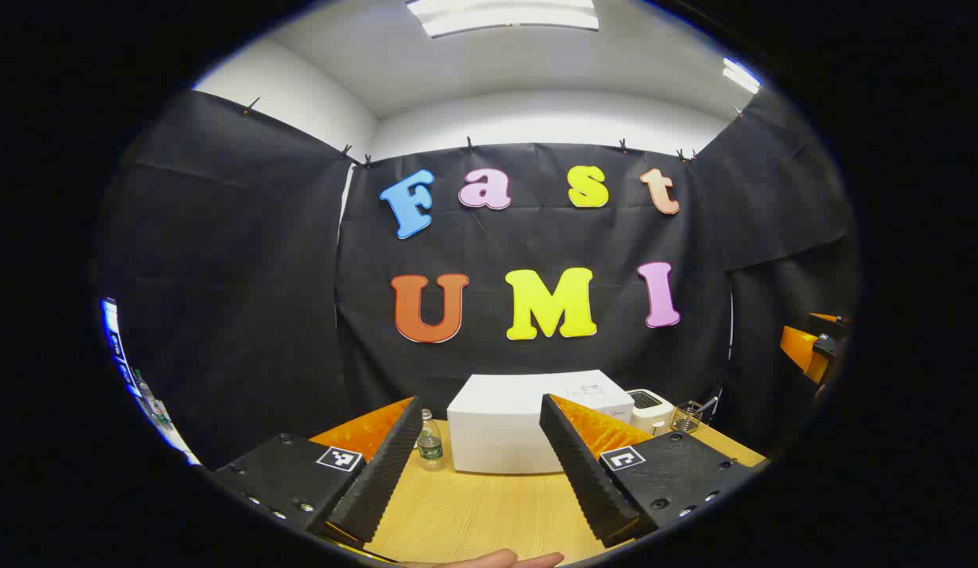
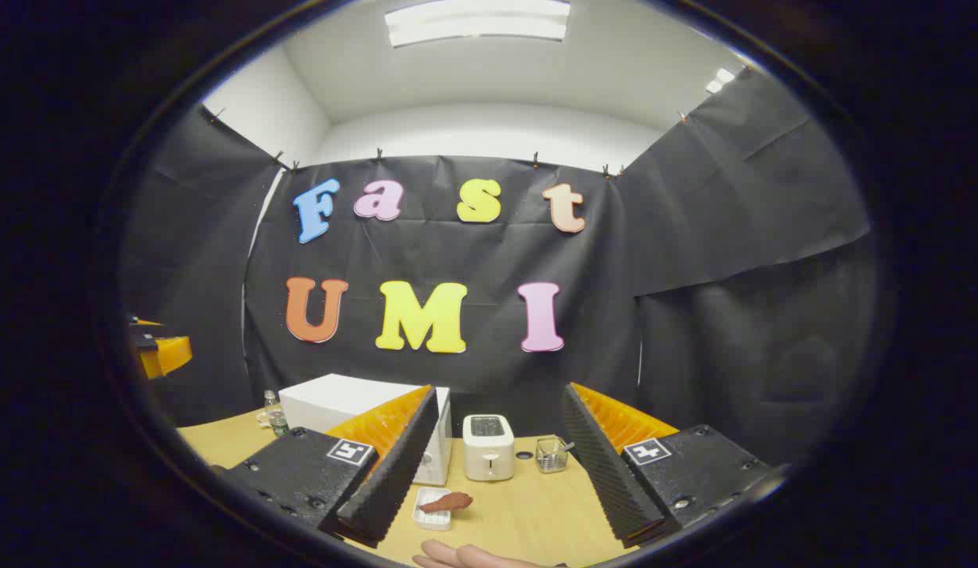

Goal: Open the microwave oven with the left hand, put the food in, and close the microwave oven.

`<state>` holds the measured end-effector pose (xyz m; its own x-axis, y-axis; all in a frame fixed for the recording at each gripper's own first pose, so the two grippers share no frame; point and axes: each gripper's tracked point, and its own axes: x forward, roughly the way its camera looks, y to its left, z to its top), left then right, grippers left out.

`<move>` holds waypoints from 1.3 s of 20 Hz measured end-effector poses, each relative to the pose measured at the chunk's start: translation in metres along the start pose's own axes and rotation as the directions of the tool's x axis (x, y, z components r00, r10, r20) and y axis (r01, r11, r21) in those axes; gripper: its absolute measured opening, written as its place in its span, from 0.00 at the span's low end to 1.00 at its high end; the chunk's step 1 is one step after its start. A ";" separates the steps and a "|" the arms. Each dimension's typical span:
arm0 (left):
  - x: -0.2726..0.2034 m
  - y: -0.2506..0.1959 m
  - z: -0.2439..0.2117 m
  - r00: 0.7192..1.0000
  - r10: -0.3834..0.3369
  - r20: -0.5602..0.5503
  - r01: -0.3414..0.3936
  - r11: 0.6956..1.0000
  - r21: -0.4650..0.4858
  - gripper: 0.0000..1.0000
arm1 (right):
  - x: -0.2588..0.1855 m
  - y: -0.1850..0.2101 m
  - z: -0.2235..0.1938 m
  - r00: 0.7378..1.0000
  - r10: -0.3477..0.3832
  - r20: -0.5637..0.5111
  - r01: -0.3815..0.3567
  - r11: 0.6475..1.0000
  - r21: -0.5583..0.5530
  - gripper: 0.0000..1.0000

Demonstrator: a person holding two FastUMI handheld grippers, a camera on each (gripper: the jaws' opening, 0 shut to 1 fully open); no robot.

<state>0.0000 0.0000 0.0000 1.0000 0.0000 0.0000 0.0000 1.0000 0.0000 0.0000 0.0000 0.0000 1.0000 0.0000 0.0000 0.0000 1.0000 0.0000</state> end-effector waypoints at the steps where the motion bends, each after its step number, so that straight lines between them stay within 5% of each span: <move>1: 0.001 0.000 0.000 1.000 0.000 0.000 0.000 1.000 0.004 0.94 | 0.000 -0.001 0.000 1.000 0.002 -0.002 -0.002 1.000 0.004 1.00; 15: 0.004 -0.013 -0.003 1.000 -0.014 -0.002 0.014 1.000 0.008 0.94 | 0.007 -0.003 -0.012 0.999 0.013 -0.036 -0.012 1.000 0.022 1.00; 26: 0.058 -0.060 -0.028 0.996 -0.076 -0.040 0.075 0.997 -0.026 0.94 | 0.013 -0.012 0.004 1.000 0.008 0.007 -0.008 0.999 0.032 1.00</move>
<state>0.0576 -0.0597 -0.0285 0.9963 -0.0762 -0.0404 0.0752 0.9968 -0.0256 0.0131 -0.0120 0.0037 0.9999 0.0080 0.0067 -0.0082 0.9995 0.0317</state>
